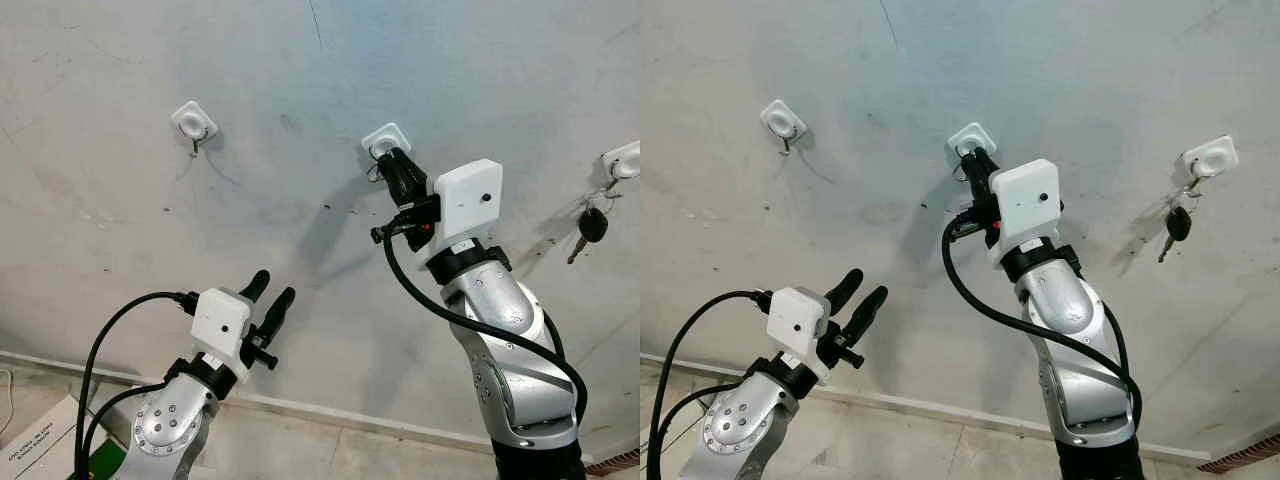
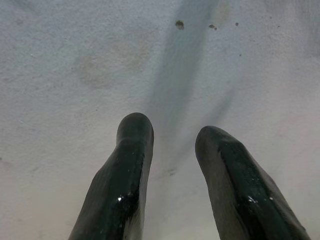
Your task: Hang keys on a hook
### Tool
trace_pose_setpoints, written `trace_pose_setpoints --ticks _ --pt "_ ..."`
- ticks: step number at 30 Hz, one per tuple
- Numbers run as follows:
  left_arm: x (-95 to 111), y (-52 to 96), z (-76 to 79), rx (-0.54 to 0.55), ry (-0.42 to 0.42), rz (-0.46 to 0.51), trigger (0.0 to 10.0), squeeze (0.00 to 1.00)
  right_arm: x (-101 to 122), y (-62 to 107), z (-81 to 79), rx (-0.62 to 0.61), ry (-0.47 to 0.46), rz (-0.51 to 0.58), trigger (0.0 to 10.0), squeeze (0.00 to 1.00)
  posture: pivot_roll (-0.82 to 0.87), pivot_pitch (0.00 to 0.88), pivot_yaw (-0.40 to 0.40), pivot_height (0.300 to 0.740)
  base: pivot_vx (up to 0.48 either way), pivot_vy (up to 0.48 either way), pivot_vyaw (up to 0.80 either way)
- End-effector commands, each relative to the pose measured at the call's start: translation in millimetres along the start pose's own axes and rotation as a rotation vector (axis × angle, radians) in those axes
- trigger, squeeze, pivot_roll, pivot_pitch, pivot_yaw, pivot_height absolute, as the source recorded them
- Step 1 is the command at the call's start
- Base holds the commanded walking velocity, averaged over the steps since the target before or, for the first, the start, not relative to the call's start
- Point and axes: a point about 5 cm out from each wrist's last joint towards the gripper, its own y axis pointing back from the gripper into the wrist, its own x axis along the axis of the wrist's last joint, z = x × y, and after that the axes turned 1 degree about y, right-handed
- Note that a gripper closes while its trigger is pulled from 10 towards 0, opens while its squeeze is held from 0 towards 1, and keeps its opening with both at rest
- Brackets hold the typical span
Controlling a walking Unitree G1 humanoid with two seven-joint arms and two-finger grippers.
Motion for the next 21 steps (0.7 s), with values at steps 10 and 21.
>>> trace_pose_setpoints --ticks 10,21 --pt "-3.5 -0.2 1.1 -0.018 0.006 -0.014 10.0 0.0 14.2 -7.5 -2.1 0.024 -0.025 0.051 10.0 0.0 -0.03 0.077 0.01 0.74 0.0 0.0 0.0" --pt "-5.0 -1.1 1.7 -0.02 0.009 -0.019 10.0 0.0 13.7 -8.3 -0.6 0.031 -0.052 0.04 10.0 0.0 -0.04 0.077 0.01 0.74 0.0 0.0 0.0"
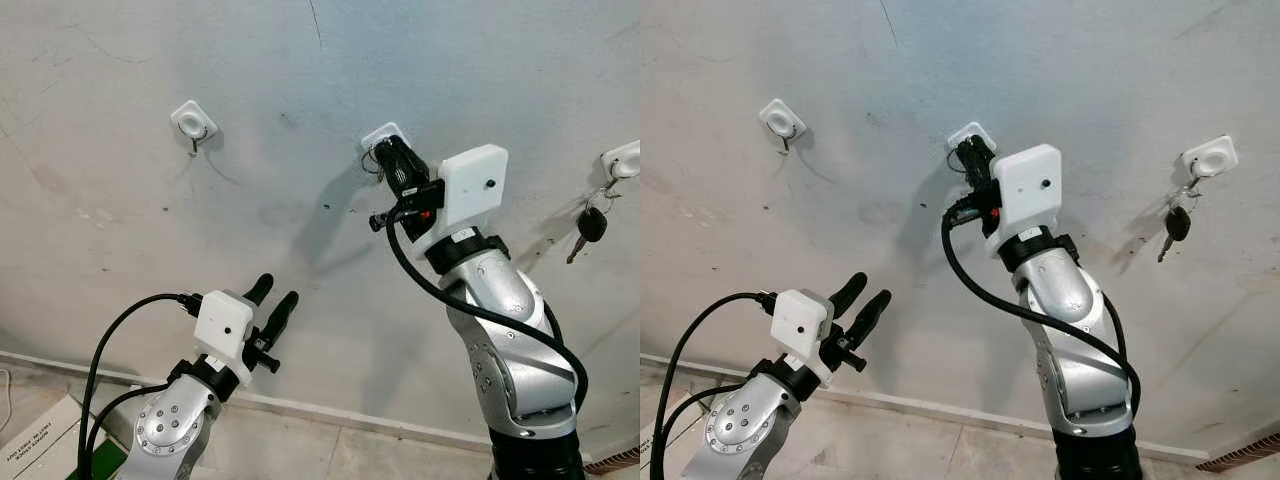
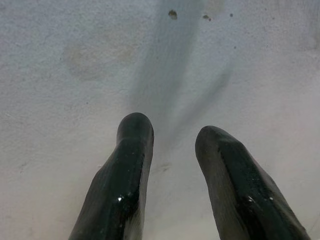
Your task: Hang keys on a hook
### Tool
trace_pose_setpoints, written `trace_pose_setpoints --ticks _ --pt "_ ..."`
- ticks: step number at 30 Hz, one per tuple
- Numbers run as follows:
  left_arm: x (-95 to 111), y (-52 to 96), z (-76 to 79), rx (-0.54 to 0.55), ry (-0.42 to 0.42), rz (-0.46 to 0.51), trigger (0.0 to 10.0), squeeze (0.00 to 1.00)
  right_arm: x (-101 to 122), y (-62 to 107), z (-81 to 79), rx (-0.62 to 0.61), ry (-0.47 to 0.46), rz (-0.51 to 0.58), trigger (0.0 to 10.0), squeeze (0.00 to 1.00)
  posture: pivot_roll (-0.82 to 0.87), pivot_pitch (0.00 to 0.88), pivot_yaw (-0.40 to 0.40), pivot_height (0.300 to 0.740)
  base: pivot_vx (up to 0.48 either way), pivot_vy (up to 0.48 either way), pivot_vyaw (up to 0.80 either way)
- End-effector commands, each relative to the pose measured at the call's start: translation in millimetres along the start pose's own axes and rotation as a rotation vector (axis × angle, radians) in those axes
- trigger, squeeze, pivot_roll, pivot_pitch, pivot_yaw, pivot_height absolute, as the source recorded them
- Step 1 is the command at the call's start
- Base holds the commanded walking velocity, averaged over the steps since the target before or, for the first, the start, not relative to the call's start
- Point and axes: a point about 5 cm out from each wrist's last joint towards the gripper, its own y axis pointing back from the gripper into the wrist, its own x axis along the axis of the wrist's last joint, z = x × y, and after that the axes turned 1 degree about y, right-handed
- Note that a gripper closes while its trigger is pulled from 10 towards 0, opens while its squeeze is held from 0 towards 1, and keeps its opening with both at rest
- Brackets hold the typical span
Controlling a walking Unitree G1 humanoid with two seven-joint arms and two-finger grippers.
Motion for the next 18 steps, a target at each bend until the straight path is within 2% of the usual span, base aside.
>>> trace_pose_setpoints --ticks 1,13,18 --pt "-0.6 -0.9 0.2 -0.002 0.001 -0.001 10.0 0.0 2.8 0.1 -2.0 0.026 -0.005 0.004 10.0 0.0 -0.04 0.077 0.01 0.74 0.0 0.0 0.0" --pt "-1.5 -1.7 0.2 -0.005 0.0 -0.004 10.0 0.0 -20.4 24.7 -7.0 0.075 -0.011 -0.111 10.0 0.0 -0.04 0.076 0.012 0.74 0.0 0.0 0.0" --pt "-1.5 -2.3 0.1 -0.006 -0.001 -0.004 10.0 0.0 -23.3 31.0 -6.9 0.076 -0.011 -0.13 10.0 0.0 -0.04 0.078 0.013 0.74 0.0 0.0 0.0"
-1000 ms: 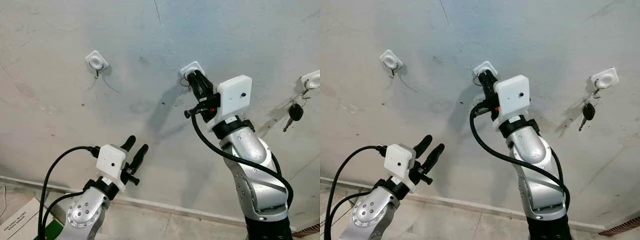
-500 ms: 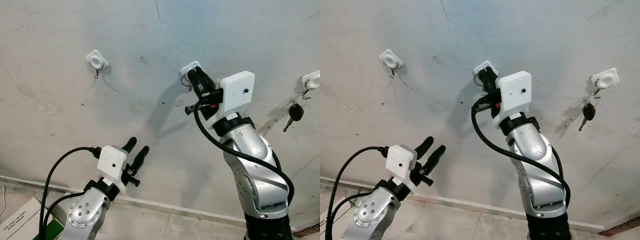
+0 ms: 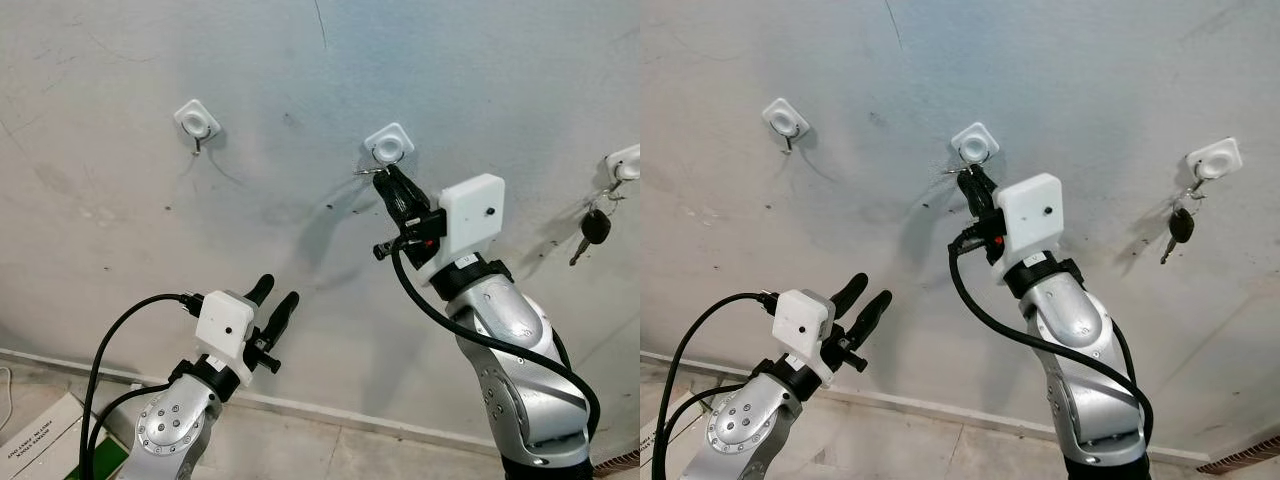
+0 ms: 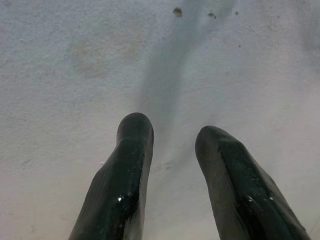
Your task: Hang keys on a hook
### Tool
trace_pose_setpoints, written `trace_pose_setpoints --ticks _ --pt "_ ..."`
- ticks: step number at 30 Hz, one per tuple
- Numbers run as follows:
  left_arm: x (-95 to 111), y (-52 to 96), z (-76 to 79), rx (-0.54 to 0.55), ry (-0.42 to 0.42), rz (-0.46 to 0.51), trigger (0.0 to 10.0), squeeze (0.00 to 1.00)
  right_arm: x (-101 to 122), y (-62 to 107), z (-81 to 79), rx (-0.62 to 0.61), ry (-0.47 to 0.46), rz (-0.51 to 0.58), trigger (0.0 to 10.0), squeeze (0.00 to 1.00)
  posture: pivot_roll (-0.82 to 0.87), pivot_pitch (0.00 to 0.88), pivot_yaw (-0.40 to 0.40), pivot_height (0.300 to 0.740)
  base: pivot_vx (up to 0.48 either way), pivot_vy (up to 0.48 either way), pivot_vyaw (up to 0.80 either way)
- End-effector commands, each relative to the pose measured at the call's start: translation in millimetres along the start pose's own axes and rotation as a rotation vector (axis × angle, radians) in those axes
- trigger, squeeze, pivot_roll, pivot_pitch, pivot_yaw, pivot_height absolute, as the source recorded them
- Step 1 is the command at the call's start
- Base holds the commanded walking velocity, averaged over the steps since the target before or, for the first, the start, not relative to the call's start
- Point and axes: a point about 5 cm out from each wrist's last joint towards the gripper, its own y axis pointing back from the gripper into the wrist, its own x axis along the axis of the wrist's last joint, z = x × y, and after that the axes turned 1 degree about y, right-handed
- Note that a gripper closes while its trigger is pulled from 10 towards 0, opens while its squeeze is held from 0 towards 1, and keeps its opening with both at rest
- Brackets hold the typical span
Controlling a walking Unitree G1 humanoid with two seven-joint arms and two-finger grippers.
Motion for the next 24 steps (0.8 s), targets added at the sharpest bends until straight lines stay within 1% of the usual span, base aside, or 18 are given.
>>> trace_pose_setpoints --ticks 1,3,6,9,16,19,20,24 --pt "-1.2 -1.5 -0.4 -0.002 -0.002 -0.003 10.0 0.0 -4.2 3.8 -3.6 0.031 -0.013 -0.035 10.0 0.0 -0.04 0.078 0.013 0.74 0.0 0.0 0.0" --pt "-1.2 -1.9 -0.4 -0.002 -0.001 -0.003 10.0 0.0 -5.6 9.4 -3.2 0.054 -0.008 -0.054 10.0 0.0 -0.05 0.079 0.014 0.74 0.0 0.0 0.0" --pt "-1.3 -2.3 -0.7 -0.002 0.0 -0.004 10.0 0.0 -7.5 12.7 -2.0 0.067 -0.006 -0.069 10.0 0.0 -0.05 0.079 0.015 0.74 0.0 0.0 0.0" --pt "-1.8 -3.1 -0.2 -0.004 0.0 -0.004 10.0 0.0 -12.2 18.1 1.5 0.064 0.003 -0.094 10.0 0.0 -0.05 0.079 0.015 0.74 0.0 0.0 0.0" --pt "-2.3 -4.3 0.6 -0.006 -0.002 -0.004 10.0 0.0 -13.9 18.7 -0.6 0.065 0.003 -0.098 10.0 0.0 -0.06 0.077 0.015 0.74 0.0 0.0 0.0" --pt "-2.3 -4.6 0.3 -0.004 -0.002 -0.004 10.0 0.0 -6.5 14.7 2.9 0.021 0.016 -0.06 10.0 0.0 -0.06 0.077 0.015 0.74 0.0 0.0 0.0" --pt "-2.4 -4.7 0.2 -0.003 -0.002 -0.005 10.0 0.0 0.7 10.4 6.5 0.0 0.023 -0.032 10.0 0.0 -0.06 0.077 0.015 0.74 0.0 0.0 0.0" --pt "-2.6 -4.9 0.4 -0.004 0.0 -0.005 10.0 0.0 14.5 1.9 13.3 -0.039 0.037 0.021 10.0 0.0 -0.06 0.077 0.015 0.74 0.0 0.0 0.0"
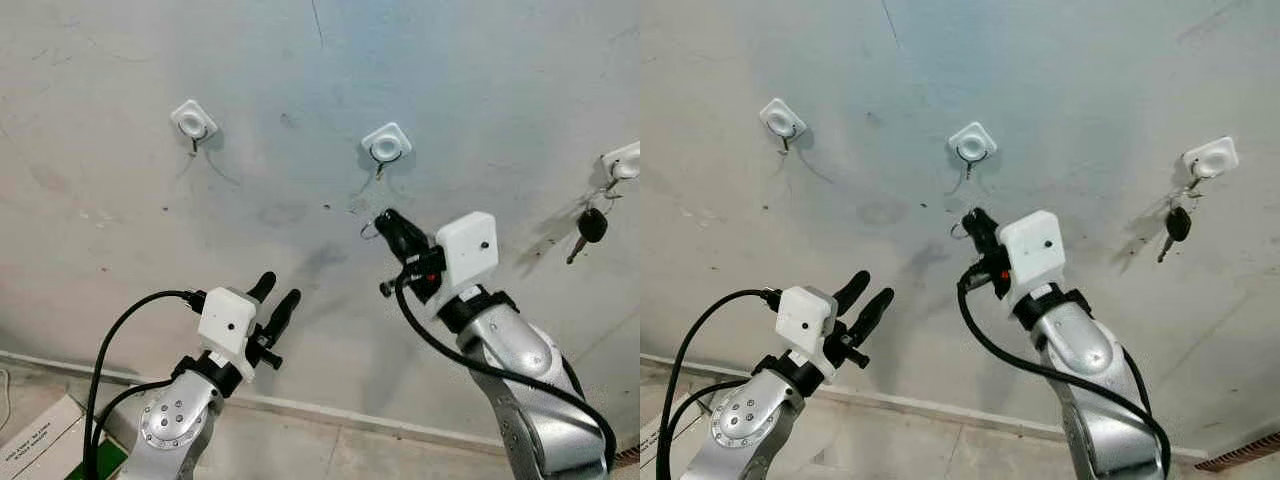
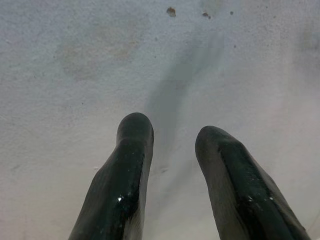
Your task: Hang keys on a hook
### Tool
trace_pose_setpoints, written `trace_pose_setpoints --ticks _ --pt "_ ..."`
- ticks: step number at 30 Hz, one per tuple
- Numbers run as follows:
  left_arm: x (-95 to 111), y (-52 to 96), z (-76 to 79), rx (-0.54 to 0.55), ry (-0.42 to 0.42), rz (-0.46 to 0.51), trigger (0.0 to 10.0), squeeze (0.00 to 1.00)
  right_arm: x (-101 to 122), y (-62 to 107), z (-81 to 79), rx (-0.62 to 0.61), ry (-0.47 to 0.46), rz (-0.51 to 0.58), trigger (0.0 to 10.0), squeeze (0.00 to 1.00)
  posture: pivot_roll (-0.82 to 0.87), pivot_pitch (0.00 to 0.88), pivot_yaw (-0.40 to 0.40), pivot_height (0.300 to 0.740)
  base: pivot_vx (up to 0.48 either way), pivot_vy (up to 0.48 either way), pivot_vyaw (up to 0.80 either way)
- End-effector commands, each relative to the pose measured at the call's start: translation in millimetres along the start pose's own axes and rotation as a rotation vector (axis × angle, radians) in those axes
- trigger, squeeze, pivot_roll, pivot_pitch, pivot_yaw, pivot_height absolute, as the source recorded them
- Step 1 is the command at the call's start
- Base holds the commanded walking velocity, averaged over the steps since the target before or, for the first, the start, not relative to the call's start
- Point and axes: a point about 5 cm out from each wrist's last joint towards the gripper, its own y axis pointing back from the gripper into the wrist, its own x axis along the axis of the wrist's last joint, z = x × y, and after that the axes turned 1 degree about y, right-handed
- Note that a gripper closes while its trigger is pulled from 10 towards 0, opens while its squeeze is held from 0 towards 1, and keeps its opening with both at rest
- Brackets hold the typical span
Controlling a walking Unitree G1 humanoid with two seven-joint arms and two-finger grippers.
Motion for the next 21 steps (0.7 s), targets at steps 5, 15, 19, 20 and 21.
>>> trace_pose_setpoints --ticks 5,15,19,20,21 --pt "-1.2 -1.2 0.3 -0.001 -0.006 -0.002 10.0 0.0 23.4 -9.4 10.0 -0.063 0.01 0.089 10.0 0.0 -0.06 0.079 0.015 0.74 0.0 0.0 0.0" --pt "1.9 -3.1 1.8 -0.016 -0.015 0.017 10.0 0.0 25.2 -13.2 4.8 -0.052 -0.004 0.101 10.0 0.0 -0.06 0.078 0.014 0.74 0.0 0.0 0.0" --pt "5.8 -5.8 5.0 -0.043 -0.007 0.039 10.0 0.0 26.6 -18.7 1.7 -0.046 -0.014 0.111 10.0 0.0 -0.06 0.078 0.014 0.74 0.0 0.0 0.0" --pt "8.5 -8.0 6.8 -0.058 -0.001 0.052 10.0 0.0 27.6 -23.2 0.0 -0.04 -0.016 0.121 10.0 0.0 -0.06 0.076 0.014 0.74 0.0 0.0 0.0" --pt "8.5 -8.0 6.8 -0.058 -0.001 0.052 10.0 0.0 27.6 -23.2 0.0 -0.04 -0.016 0.121 10.0 0.0 -0.06 0.076 0.014 0.74 0.0 0.0 0.0"
